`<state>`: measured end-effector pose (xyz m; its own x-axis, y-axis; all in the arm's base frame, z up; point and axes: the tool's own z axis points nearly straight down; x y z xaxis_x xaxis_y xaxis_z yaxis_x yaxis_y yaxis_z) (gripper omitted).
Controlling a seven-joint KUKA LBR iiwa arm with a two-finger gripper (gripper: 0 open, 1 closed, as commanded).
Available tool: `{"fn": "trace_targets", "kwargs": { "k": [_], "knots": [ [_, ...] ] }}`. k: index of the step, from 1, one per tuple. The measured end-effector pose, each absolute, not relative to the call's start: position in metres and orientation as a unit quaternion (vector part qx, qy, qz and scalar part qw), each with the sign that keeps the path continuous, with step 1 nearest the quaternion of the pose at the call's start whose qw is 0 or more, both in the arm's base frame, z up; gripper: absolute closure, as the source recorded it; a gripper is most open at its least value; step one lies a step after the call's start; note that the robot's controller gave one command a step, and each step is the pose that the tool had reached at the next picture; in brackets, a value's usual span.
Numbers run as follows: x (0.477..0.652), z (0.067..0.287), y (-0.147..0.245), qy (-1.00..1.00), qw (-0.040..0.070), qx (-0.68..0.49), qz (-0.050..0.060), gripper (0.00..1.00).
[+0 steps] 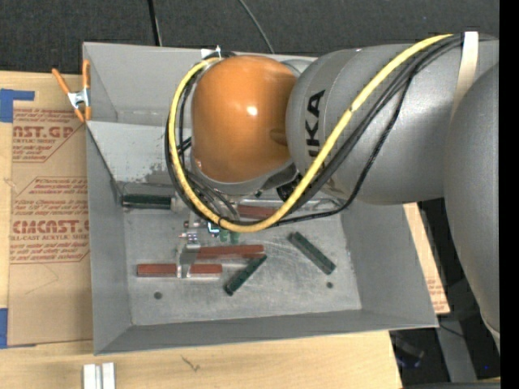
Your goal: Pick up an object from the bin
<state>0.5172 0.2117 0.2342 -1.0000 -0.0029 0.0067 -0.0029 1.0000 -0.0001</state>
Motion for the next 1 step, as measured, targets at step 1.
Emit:
{"fn": "trace_targets", "kwargs": {
  "k": [1],
  "knots": [
    [0.5191, 0.2383, 0.2107, -1.000, 0.000, 0.000, -0.001, 0.00]
  ]
}}
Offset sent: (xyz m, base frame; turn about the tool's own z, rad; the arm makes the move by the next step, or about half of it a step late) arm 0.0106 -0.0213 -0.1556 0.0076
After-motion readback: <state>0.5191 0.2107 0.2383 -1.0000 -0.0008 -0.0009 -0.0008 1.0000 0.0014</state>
